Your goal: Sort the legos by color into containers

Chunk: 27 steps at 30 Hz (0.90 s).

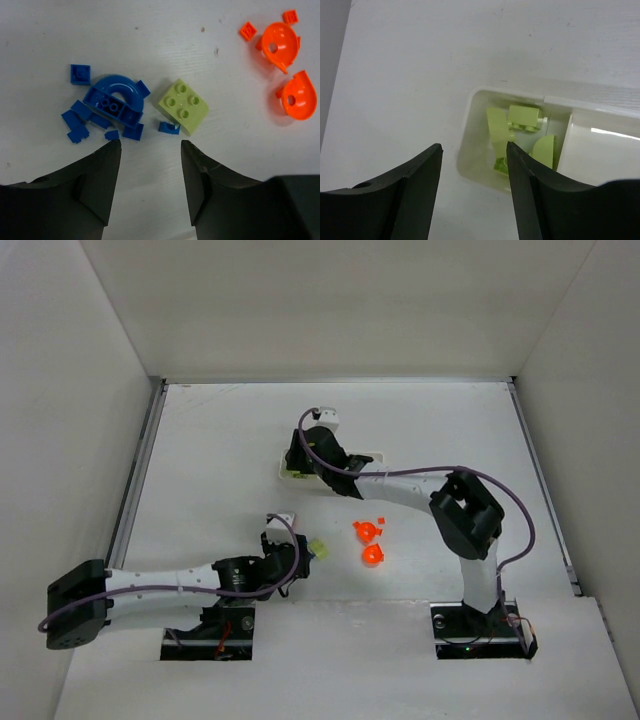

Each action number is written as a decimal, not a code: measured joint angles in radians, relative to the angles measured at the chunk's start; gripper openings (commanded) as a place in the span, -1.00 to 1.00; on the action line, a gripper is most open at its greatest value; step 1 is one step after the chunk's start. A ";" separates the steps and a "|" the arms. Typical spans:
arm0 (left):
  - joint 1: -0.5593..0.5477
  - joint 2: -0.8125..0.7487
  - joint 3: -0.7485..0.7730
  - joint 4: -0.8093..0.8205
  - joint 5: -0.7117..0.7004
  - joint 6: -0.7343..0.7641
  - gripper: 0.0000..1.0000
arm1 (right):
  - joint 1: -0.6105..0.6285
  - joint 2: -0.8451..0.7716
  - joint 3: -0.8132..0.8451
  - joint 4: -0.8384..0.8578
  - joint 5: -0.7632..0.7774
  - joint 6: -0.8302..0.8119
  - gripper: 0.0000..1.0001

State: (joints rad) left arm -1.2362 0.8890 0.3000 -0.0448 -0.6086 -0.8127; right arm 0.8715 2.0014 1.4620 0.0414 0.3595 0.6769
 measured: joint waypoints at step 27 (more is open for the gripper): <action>-0.044 0.375 0.108 0.235 -0.076 -0.008 0.03 | 0.035 -0.507 -0.693 0.219 0.037 0.011 0.25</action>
State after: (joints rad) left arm -1.2804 1.2636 0.4084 0.1905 -0.6849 -0.8204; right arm 0.9066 1.4940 0.7692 0.2607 0.3962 0.6884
